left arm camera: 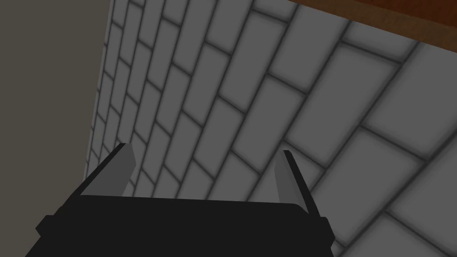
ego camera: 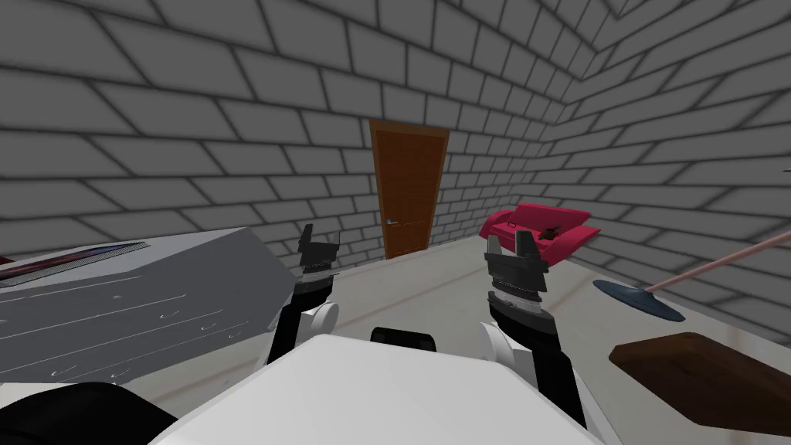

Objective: Pull the door open

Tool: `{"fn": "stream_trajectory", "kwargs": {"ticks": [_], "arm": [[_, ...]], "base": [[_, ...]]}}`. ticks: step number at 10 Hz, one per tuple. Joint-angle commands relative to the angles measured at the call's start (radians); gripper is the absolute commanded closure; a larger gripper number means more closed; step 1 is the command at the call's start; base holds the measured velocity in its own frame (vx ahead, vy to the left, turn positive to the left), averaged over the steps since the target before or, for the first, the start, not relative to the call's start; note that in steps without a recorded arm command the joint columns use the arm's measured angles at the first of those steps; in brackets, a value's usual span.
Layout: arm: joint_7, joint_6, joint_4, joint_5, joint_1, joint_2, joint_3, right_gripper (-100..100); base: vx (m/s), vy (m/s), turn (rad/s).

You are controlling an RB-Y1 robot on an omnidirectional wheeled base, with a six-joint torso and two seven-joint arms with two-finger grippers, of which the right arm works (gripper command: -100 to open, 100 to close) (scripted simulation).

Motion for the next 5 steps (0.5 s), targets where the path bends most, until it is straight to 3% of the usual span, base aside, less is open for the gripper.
{"fn": "stream_trajectory", "kwargs": {"ticks": [1, 5], "arm": [[-0.001, -0.005, 0.035, -0.005, -0.012, -0.011, -0.006, -100], [-0.003, -0.017, 0.125, -0.018, -0.041, -0.035, -0.021, -100]], "base": [[-0.044, 0.018, 0.116], [0.099, 0.020, 0.124]]}}
